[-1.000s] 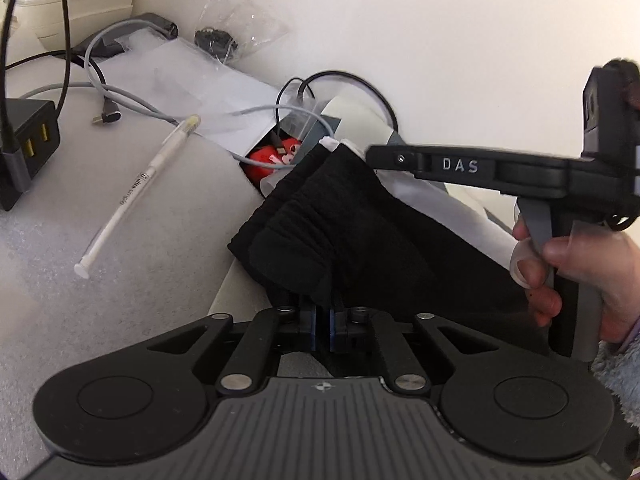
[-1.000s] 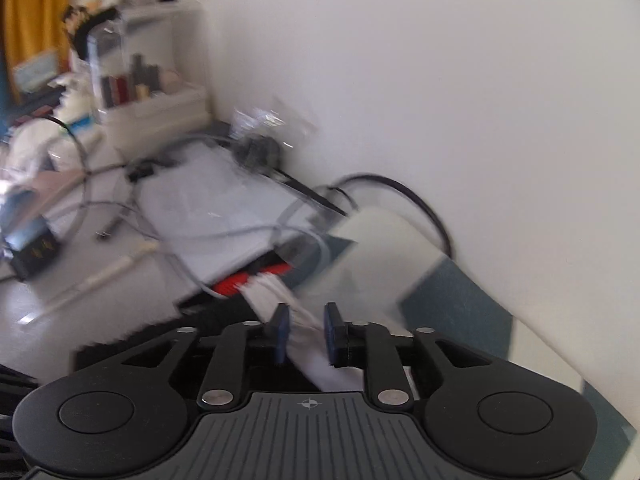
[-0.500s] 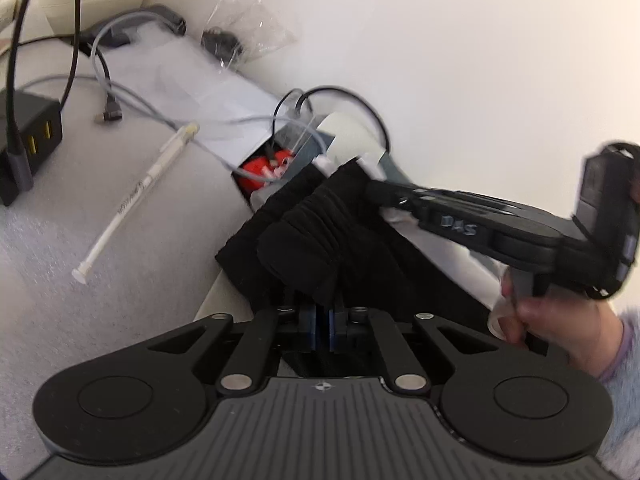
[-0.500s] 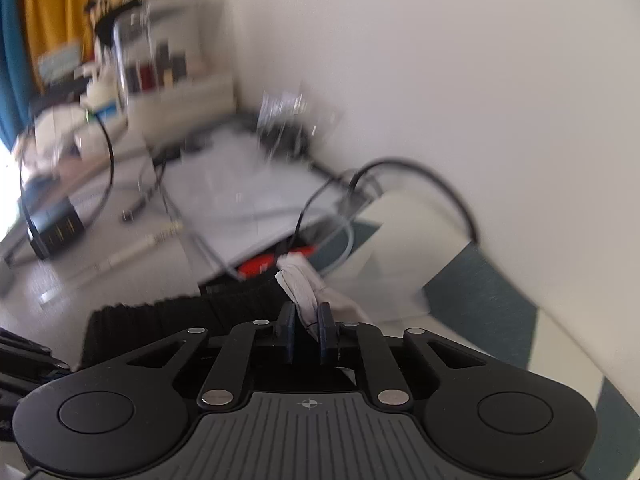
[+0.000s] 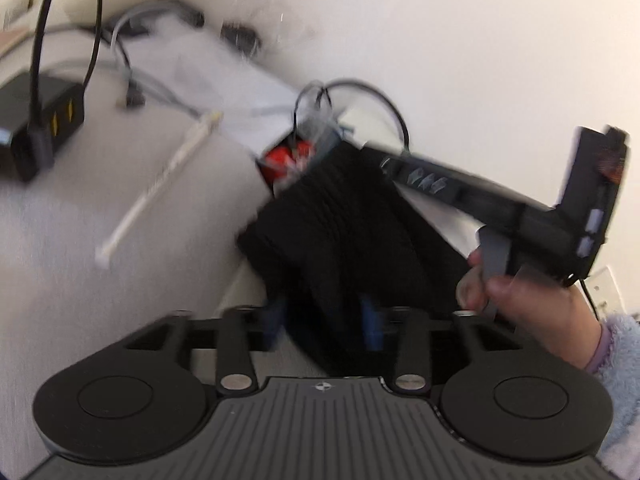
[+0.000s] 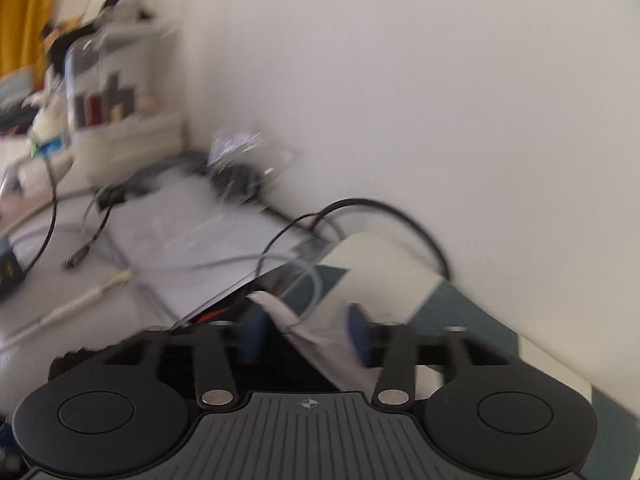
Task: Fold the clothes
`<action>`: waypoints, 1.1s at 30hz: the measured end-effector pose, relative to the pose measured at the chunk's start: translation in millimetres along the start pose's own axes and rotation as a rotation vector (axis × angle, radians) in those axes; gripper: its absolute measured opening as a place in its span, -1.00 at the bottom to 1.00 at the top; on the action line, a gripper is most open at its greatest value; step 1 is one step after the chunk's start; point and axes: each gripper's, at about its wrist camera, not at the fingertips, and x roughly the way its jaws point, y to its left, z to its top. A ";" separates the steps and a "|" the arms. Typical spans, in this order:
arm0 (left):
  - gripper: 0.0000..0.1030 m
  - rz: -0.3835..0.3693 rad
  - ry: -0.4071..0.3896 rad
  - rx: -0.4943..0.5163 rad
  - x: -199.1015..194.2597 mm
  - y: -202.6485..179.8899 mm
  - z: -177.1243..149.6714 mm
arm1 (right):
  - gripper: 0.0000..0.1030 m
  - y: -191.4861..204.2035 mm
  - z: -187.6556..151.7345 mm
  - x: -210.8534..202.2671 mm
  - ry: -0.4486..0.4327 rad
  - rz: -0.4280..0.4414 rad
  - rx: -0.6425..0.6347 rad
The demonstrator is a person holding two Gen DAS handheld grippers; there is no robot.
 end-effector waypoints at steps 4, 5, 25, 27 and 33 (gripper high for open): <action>0.34 -0.051 0.035 -0.099 -3.3 2.4 -9.3 | 0.26 -27.0 -6.9 -37.6 -0.084 -0.037 0.103; 0.34 -0.061 0.043 -0.109 0.2 1.8 -10.3 | 0.32 -36.4 -9.5 -50.7 -0.102 -0.042 0.129; 0.46 -0.083 0.229 -0.096 8.1 -6.9 -7.2 | 0.83 -33.2 -145.1 -217.3 0.206 -0.118 0.258; 0.46 -0.049 0.225 -0.059 7.1 -12.3 -2.2 | 0.82 -22.9 -148.6 -214.4 0.237 -0.126 0.231; 0.53 0.056 0.164 0.073 -6.8 -20.7 3.7 | 0.82 -16.8 -143.9 -227.0 0.209 -0.196 0.295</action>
